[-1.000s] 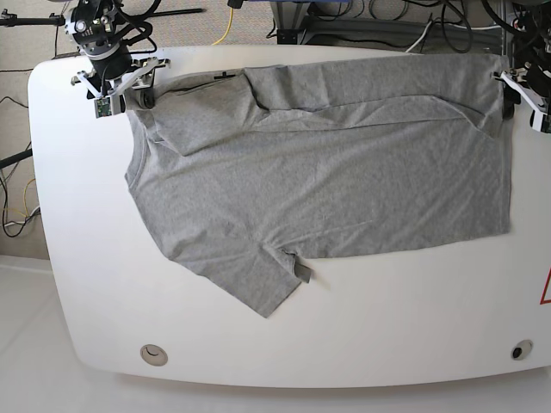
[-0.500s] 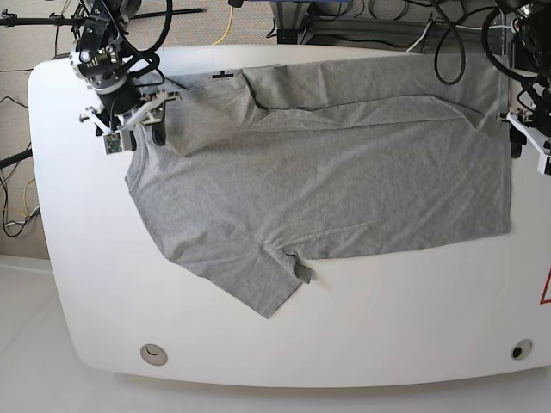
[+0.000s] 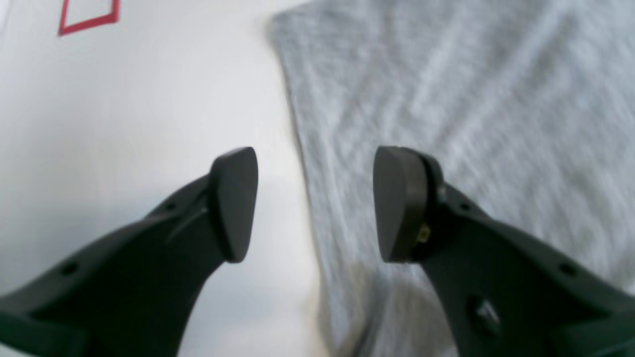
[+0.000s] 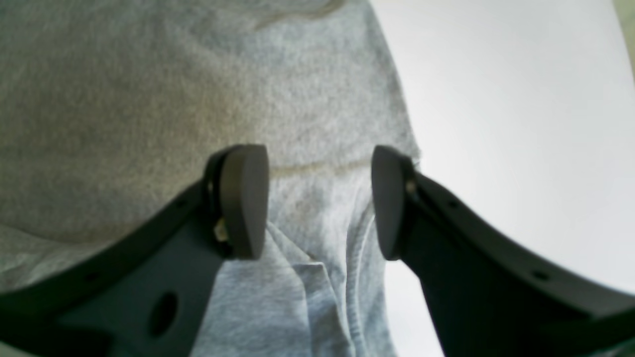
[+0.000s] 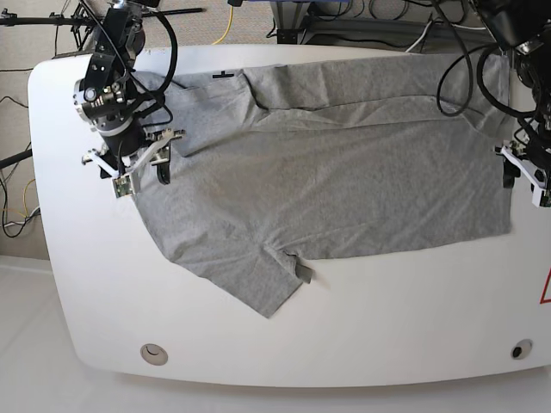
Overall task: Fold the T-shirt properly
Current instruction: 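Move both grippers out to the shirt's hem corners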
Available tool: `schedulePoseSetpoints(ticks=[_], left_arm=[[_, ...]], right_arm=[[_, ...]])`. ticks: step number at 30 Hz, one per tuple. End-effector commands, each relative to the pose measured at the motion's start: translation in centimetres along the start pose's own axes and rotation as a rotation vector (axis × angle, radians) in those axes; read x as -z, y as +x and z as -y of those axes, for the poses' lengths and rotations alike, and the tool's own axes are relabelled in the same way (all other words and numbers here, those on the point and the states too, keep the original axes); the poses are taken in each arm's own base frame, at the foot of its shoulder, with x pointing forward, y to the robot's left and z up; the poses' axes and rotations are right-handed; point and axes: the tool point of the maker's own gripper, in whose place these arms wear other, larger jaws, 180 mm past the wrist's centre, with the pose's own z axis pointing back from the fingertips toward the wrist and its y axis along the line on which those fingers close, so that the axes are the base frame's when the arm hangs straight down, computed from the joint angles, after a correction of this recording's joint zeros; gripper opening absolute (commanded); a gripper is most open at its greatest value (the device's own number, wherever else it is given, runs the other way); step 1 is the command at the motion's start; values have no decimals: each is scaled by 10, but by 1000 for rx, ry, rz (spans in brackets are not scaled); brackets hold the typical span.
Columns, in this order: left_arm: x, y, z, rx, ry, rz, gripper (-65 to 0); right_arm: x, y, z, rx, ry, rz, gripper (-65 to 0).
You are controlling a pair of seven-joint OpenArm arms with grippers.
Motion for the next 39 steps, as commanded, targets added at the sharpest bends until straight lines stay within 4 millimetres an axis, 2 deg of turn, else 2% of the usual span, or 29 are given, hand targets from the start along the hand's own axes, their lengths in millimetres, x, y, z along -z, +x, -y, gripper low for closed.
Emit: schedulePoseSetpoints(ticks=[1, 6, 8, 14, 26, 28, 30, 38, 39], left_arm=[[0, 29, -5, 0, -6, 86, -303], [8, 37, -2, -16, -24, 104, -302], [17, 32, -2, -37, -29, 94, -301], [29, 39, -1, -65, -46, 113, -300], [53, 48, -14, -141, -74, 119, -290], [57, 50, -15, -151, -78, 119, -289], [68, 50, -16, -168, -91, 101, -285], [82, 50, -23, -240, -107, 104, -280], [84, 52, -25, -261, -109, 112, -275]], right_arm=[[5, 29, 10, 6, -18, 80, -334], [23, 39, 17, 37, -11, 79, -334], [39, 42, 25, 65, -9, 61, -332], [62, 49, 32, 98, 10, 50, -334], [104, 69, 41, 142, 55, 72, -330], [111, 75, 41, 148, 66, 78, -329], [132, 91, 36, 164, 100, 93, -321], [158, 119, 31, 191, 144, 101, -314], [163, 128, 32, 206, 149, 109, -314]])
